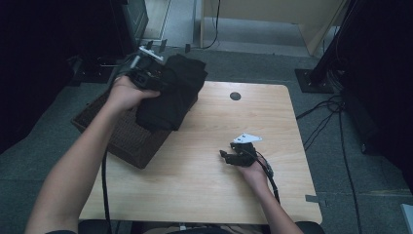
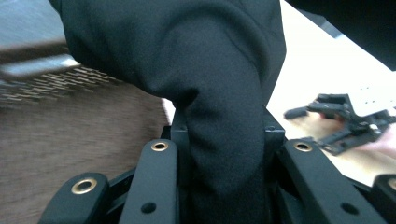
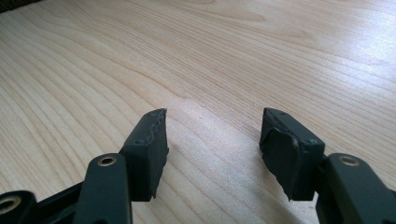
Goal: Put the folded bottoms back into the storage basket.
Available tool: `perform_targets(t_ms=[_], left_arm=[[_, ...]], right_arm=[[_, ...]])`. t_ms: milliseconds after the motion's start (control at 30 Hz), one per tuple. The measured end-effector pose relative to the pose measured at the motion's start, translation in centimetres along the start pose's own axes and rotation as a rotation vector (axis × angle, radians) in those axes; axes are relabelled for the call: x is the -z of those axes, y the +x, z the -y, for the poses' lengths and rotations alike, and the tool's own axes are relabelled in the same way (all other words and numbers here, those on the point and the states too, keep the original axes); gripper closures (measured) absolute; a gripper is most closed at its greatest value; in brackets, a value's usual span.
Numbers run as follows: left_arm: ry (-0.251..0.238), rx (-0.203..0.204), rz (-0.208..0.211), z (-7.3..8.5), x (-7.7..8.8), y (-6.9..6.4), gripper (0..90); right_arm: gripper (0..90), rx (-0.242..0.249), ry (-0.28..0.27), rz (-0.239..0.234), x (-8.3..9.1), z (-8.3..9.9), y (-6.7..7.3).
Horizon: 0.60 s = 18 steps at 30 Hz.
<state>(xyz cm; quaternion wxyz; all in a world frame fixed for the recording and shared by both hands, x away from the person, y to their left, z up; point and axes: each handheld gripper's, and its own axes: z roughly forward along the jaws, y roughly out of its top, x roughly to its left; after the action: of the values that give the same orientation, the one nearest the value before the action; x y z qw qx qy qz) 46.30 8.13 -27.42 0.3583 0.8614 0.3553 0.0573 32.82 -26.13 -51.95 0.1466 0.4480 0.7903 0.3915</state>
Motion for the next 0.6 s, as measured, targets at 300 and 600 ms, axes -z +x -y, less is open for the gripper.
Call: perform_targets(t_ms=[300, 600], left_arm=[[0.027, 0.075, -0.128, 1.4, 1.6, 5.3, 68.4], [0.105, 0.137, -0.069, 5.7, -3.7, 8.8, 68.4]], right_arm=[[41.5, 0.003, -0.008, 0.001, -0.2, 0.0, 0.1], [41.5, 0.012, -0.016, 0.005, -0.4, 0.0, 0.4]])
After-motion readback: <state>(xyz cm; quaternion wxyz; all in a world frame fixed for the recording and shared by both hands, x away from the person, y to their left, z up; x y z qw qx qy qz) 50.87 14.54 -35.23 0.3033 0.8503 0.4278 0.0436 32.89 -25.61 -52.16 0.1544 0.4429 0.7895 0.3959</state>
